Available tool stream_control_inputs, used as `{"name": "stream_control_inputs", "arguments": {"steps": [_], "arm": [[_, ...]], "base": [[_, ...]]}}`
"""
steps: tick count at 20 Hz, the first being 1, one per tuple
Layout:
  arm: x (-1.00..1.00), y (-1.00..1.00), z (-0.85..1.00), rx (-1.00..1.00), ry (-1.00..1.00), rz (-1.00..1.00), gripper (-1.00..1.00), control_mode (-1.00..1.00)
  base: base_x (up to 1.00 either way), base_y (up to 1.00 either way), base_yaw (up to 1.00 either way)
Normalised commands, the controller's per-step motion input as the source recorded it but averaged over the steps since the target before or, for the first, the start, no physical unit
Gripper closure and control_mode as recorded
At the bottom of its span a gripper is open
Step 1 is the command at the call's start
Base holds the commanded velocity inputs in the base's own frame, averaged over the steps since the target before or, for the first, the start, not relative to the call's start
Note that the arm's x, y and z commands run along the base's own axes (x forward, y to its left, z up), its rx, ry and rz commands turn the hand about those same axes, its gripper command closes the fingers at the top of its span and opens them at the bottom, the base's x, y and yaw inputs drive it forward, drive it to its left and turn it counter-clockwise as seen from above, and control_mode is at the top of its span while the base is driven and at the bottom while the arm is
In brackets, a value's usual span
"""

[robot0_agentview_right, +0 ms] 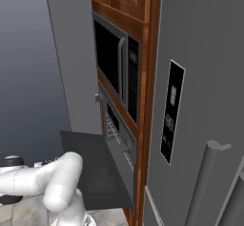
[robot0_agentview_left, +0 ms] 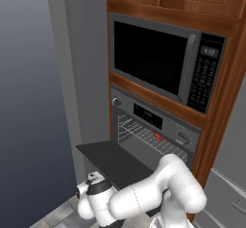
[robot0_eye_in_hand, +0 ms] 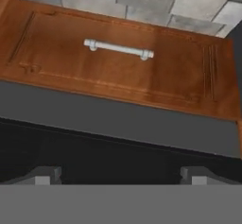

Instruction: Place the fish on the rack of the oven, and slide the rack back inside. Close the oven door.

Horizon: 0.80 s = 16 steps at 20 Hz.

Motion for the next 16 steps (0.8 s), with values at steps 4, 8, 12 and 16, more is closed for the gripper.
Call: {"name": "stream_control_inputs", "arguments": {"steps": [4, 8, 12, 16], "arm": [[0.00, -0.74, -0.99, -0.42, -0.34, -0.25, -1.00, -1.00], [-0.01, -0.83, -0.38, -0.36, -0.49, -0.30, -1.00, -1.00], [-0.03, -0.83, 0.47, -0.27, -0.37, -0.31, -1.00, -1.00], [0.01, -0.98, 0.81, -0.20, -0.21, -0.25, -1.00, -1.00]], "base": [[0.00, 0.00, 0.00], [0.00, 0.00, 0.00], [0.00, 0.00, 0.00], [0.00, 0.00, 0.00]]}}
